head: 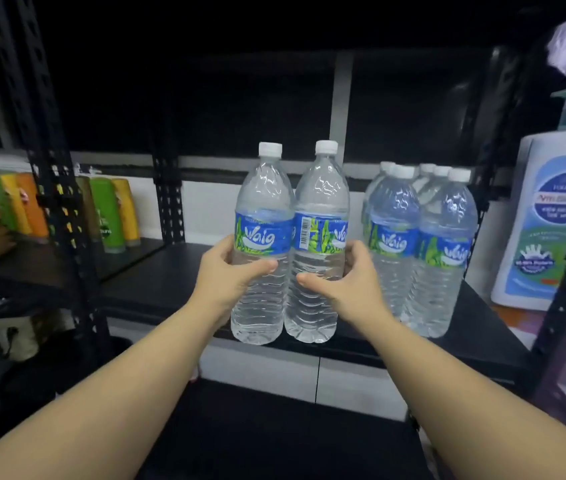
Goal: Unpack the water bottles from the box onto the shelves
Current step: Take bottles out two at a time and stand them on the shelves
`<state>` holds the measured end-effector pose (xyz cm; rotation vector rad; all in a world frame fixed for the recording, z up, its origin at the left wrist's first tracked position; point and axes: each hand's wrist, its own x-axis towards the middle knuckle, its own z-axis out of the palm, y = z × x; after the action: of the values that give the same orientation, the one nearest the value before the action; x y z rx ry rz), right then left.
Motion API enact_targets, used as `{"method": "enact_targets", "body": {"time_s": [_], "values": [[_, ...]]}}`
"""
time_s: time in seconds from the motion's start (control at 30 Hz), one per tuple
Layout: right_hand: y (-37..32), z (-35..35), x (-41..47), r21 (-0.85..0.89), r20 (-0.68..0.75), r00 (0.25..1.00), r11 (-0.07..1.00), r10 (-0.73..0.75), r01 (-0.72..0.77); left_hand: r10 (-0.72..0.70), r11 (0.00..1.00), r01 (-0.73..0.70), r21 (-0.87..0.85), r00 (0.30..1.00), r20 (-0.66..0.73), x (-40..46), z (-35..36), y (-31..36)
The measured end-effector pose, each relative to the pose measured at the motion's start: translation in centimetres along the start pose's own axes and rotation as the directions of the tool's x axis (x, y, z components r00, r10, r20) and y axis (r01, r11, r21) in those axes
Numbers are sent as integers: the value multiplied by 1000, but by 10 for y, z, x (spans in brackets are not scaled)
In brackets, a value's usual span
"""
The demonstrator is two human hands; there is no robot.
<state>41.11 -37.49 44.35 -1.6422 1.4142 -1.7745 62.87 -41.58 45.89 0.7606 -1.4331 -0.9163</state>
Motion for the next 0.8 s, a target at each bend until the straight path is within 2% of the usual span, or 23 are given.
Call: {"method": "enact_targets", "body": {"time_s": [0.23, 0.37, 0.57, 0.7, 0.8], "values": [[38, 25, 23, -97, -25, 999, 994, 38, -40, -47, 999, 49, 20, 993, -109, 30, 7, -41], [56, 31, 32, -116, -23, 998, 992, 54, -57, -52, 998, 54, 17, 996, -78, 40, 10, -55], [62, 28, 42, -166, 50, 996, 984, 79, -69, -87, 991, 92, 101, 994, -59, 43, 23, -65], [70, 32, 36, -142, 51, 987, 980, 151, -142, -65, 984, 71, 165, 997, -43, 48, 23, -65], [83, 39, 21, -180, 38, 985, 971, 170, -161, -120, 982, 126, 143, 991, -52, 44, 20, -66]]}}
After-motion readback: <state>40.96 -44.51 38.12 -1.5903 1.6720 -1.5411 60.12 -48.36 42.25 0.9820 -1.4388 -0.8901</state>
